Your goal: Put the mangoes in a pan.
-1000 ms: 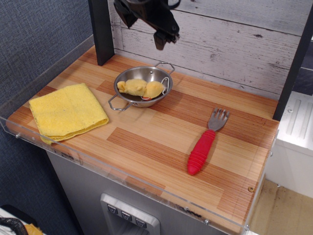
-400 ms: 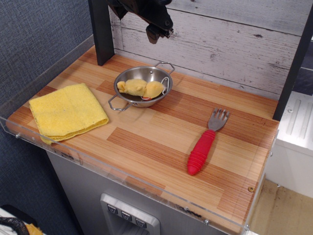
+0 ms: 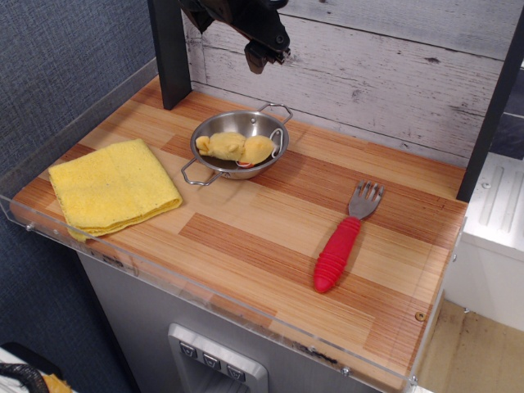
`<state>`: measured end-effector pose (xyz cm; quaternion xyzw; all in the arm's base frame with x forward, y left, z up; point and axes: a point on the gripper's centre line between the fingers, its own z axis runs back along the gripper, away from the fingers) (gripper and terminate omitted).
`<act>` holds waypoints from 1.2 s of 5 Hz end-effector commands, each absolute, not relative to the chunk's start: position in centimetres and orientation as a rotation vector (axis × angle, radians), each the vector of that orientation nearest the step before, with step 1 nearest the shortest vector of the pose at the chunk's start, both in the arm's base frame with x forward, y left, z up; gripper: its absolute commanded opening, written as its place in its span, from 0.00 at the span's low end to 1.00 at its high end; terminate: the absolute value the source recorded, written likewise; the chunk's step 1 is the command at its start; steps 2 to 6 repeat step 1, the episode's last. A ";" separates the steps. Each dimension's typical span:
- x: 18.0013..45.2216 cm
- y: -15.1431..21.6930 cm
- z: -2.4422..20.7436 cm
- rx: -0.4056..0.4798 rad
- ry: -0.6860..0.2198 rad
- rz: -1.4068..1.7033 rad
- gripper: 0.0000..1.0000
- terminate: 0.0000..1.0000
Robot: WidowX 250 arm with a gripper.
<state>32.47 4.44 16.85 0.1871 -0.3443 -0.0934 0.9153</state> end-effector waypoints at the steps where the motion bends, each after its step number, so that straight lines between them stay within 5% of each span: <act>1: 31.9 4.1 17.7 0.388 -0.742 -0.197 1.00 1.00; 6: 31.9 4.1 17.7 0.388 -0.742 -0.197 1.00 1.00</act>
